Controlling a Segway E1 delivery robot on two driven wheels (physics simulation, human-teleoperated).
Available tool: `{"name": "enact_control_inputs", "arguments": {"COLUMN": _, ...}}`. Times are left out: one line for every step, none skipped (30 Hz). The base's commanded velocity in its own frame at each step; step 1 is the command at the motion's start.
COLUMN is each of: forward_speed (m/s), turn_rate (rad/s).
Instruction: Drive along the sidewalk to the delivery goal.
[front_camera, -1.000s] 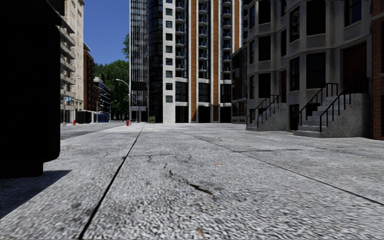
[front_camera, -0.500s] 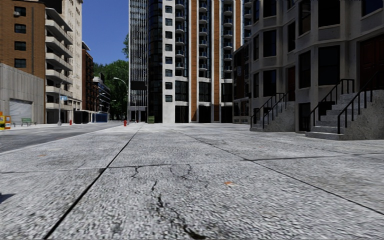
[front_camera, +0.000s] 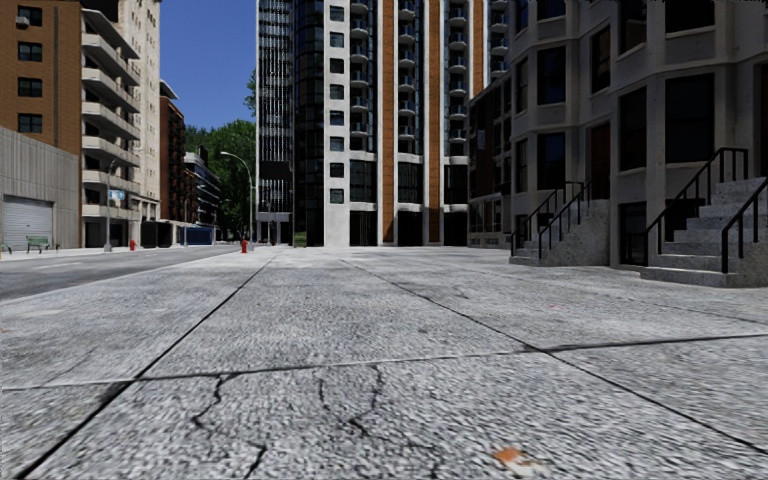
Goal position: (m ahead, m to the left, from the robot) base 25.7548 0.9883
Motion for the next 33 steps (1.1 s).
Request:
{"name": "enact_control_inputs", "arguments": {"forward_speed": 2.0, "turn_rate": 0.0}}
{"name": "enact_control_inputs", "arguments": {"forward_speed": 2.0, "turn_rate": 0.0}}
{"name": "enact_control_inputs", "arguments": {"forward_speed": 2.0, "turn_rate": 0.0}}
{"name": "enact_control_inputs", "arguments": {"forward_speed": 2.0, "turn_rate": 0.0}}
{"name": "enact_control_inputs", "arguments": {"forward_speed": 2.0, "turn_rate": 0.0}}
{"name": "enact_control_inputs", "arguments": {"forward_speed": 2.0, "turn_rate": 0.0}}
{"name": "enact_control_inputs", "arguments": {"forward_speed": 2.0, "turn_rate": 0.0}}
{"name": "enact_control_inputs", "arguments": {"forward_speed": 2.0, "turn_rate": 0.0}}
{"name": "enact_control_inputs", "arguments": {"forward_speed": 2.0, "turn_rate": 0.0}}
{"name": "enact_control_inputs", "arguments": {"forward_speed": 2.0, "turn_rate": 0.0}}
{"name": "enact_control_inputs", "arguments": {"forward_speed": 2.0, "turn_rate": 0.0}}
{"name": "enact_control_inputs", "arguments": {"forward_speed": 2.0, "turn_rate": 0.0}}
{"name": "enact_control_inputs", "arguments": {"forward_speed": 2.0, "turn_rate": 0.0}}
{"name": "enact_control_inputs", "arguments": {"forward_speed": 2.0, "turn_rate": 0.0}}
{"name": "enact_control_inputs", "arguments": {"forward_speed": 2.0, "turn_rate": 0.0}}
{"name": "enact_control_inputs", "arguments": {"forward_speed": 2.0, "turn_rate": 0.0}}
{"name": "enact_control_inputs", "arguments": {"forward_speed": 2.0, "turn_rate": 0.0}}
{"name": "enact_control_inputs", "arguments": {"forward_speed": 2.0, "turn_rate": 0.0}}
{"name": "enact_control_inputs", "arguments": {"forward_speed": 2.0, "turn_rate": 0.0}}
{"name": "enact_control_inputs", "arguments": {"forward_speed": 2.0, "turn_rate": 0.0}}
{"name": "enact_control_inputs", "arguments": {"forward_speed": 2.0, "turn_rate": 0.0}}
{"name": "enact_control_inputs", "arguments": {"forward_speed": 2.0, "turn_rate": 0.0}}
{"name": "enact_control_inputs", "arguments": {"forward_speed": 2.0, "turn_rate": 0.0}}
{"name": "enact_control_inputs", "arguments": {"forward_speed": 2.0, "turn_rate": 0.0}}
{"name": "enact_control_inputs", "arguments": {"forward_speed": 2.0, "turn_rate": 0.0}}
{"name": "enact_control_inputs", "arguments": {"forward_speed": 2.0, "turn_rate": 0.0}}
{"name": "enact_control_inputs", "arguments": {"forward_speed": 2.0, "turn_rate": 0.0}}
{"name": "enact_control_inputs", "arguments": {"forward_speed": 2.0, "turn_rate": 0.0}}
{"name": "enact_control_inputs", "arguments": {"forward_speed": 2.0, "turn_rate": 0.0}}
{"name": "enact_control_inputs", "arguments": {"forward_speed": 2.0, "turn_rate": 0.0}}
{"name": "enact_control_inputs", "arguments": {"forward_speed": 2.0, "turn_rate": 0.0}}
{"name": "enact_control_inputs", "arguments": {"forward_speed": 2.0, "turn_rate": 0.0}}
{"name": "enact_control_inputs", "arguments": {"forward_speed": 2.0, "turn_rate": 0.0}}
